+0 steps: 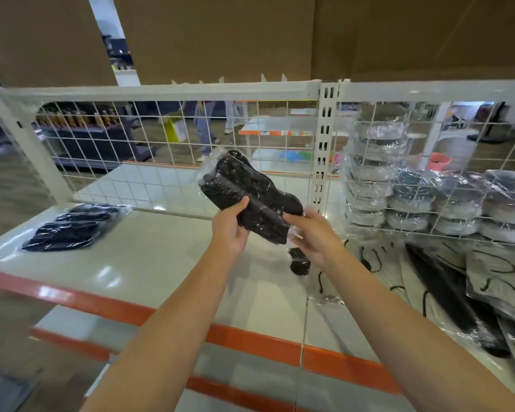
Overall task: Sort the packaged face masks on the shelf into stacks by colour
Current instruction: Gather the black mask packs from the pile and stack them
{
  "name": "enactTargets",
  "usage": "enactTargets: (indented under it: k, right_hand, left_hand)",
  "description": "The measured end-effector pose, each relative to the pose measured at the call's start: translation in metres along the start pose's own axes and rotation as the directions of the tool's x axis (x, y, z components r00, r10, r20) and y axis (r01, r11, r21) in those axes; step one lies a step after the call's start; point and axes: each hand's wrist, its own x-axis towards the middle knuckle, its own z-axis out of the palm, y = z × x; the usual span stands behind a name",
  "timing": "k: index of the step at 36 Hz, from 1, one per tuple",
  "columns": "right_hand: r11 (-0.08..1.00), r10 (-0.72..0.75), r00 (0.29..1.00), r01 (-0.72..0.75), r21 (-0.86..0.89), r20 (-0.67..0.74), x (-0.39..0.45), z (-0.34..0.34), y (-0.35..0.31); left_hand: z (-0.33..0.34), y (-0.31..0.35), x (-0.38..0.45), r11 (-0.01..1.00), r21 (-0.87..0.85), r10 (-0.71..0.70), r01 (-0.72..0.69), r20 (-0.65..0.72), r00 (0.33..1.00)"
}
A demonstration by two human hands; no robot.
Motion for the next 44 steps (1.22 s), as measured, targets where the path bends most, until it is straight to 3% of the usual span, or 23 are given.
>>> enactTargets:
  k: [4, 7, 10, 12, 13, 19, 24, 27, 31, 39, 41, 44]
  right_hand:
    - [0.987, -0.082, 0.996, 0.078, -0.140, -0.027, 0.008, 0.002, -0.011]
    - [0.959, -0.103, 0.995, 0.095, -0.265, -0.016, 0.018, -0.004, -0.012]
    - [0.887, -0.096, 0.995, 0.087, -0.453, 0.002, 0.025, 0.001, -0.006]
    - [0.860, -0.091, 0.996, 0.085, -0.502, 0.013, 0.030, 0.008, 0.000]
    - [0.858, -0.097, 0.995, 0.091, -0.505, 0.014, 0.031, 0.013, 0.003]
    - [0.873, -0.115, 0.993, 0.106, -0.477, 0.011, 0.037, 0.028, 0.029]
    - [0.813, -0.010, 1.000, -0.003, -0.582, -0.019, 0.041, 0.022, 0.072]
    - [0.768, -0.006, 0.999, -0.020, -0.640, -0.038, 0.044, 0.021, 0.080]
    - [0.760, -0.029, 0.998, -0.015, -0.650, -0.058, 0.046, 0.025, 0.081]
    - [0.517, 0.057, 0.994, 0.048, -0.855, 0.090, 0.053, 0.041, 0.069]
    - [0.497, 0.113, 0.984, 0.066, -0.865, 0.140, 0.056, 0.050, 0.061]
    - [0.526, 0.196, 0.965, 0.045, -0.849, 0.172, 0.064, 0.070, 0.053]
  left_hand:
    - [-0.032, 0.043, 0.004, 0.981, 0.092, 0.172, -0.172, 0.016, 0.985]
    - [-0.062, 0.069, 0.002, 0.869, 0.413, 0.268, -0.272, 0.068, 0.961]
    - [-0.084, 0.075, 0.000, 0.584, 0.752, 0.252, -0.305, 0.189, 0.949]
    - [-0.093, 0.074, 0.000, 0.351, 0.884, 0.222, -0.307, 0.240, 0.945]
    - [-0.098, 0.073, 0.002, 0.294, 0.906, 0.238, -0.303, 0.238, 0.942]
    - [-0.125, 0.074, 0.012, 0.404, 0.868, 0.286, -0.288, 0.179, 0.941]
    - [-0.157, 0.050, 0.015, 0.423, 0.900, 0.217, -0.105, 0.012, 0.976]
    - [-0.163, 0.039, 0.018, 0.437, 0.897, 0.184, -0.063, -0.020, 0.983]
    - [-0.159, 0.027, 0.022, 0.373, 0.926, 0.208, -0.051, -0.030, 0.978]
    - [-0.147, 0.040, 0.038, 0.036, 0.999, 0.163, -0.041, 0.034, 0.986]
    - [-0.152, 0.057, 0.043, 0.041, 0.999, 0.149, -0.005, -0.001, 0.989]
    - [-0.165, 0.083, 0.048, 0.179, 0.980, 0.134, 0.086, -0.111, 0.985]
